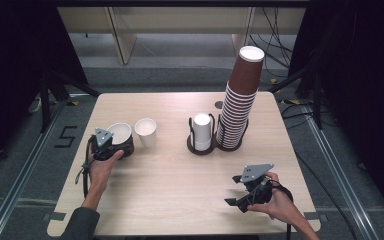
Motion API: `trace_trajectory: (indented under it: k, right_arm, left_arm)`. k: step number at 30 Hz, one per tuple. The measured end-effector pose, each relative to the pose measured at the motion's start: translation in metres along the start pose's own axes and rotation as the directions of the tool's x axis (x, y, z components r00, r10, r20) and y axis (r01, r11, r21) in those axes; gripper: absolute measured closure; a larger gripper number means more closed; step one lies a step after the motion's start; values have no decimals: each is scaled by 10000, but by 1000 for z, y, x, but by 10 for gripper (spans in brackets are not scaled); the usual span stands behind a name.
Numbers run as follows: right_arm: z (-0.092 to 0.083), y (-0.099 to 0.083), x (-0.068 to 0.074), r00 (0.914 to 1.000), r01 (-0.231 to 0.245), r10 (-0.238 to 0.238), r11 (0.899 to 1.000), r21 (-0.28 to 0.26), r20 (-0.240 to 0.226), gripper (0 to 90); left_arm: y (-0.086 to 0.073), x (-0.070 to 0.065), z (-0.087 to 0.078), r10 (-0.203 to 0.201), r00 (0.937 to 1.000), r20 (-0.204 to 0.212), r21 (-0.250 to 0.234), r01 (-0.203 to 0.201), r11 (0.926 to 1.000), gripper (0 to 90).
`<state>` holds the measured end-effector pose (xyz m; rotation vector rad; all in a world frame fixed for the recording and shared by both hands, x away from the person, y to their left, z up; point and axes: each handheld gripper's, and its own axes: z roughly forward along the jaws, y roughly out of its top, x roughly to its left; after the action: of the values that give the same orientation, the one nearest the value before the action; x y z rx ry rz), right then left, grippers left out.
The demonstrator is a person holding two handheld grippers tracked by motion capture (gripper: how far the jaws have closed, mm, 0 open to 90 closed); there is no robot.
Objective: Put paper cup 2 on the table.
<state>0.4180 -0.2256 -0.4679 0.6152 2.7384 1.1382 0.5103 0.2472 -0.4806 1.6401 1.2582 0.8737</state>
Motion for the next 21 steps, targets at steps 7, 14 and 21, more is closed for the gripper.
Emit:
trace_trajectory:
  k: [7,14,21]
  right_arm:
    - [0,0,1,10000,-31,31,10000,72,-26,186]
    - [2,-1,2,9999,-38,40,9999,154,-102,186]
    - [1,-1,2,9999,-115,117,9997,194,-106,186]
  left_arm:
    - [-6,3,-1,-188,9994,281,-265,196,9995,90]
    - [-13,6,-3,-502,9976,469,-325,517,9981,104]
    - [-13,1,-8,-491,9978,450,-174,499,9986,106]
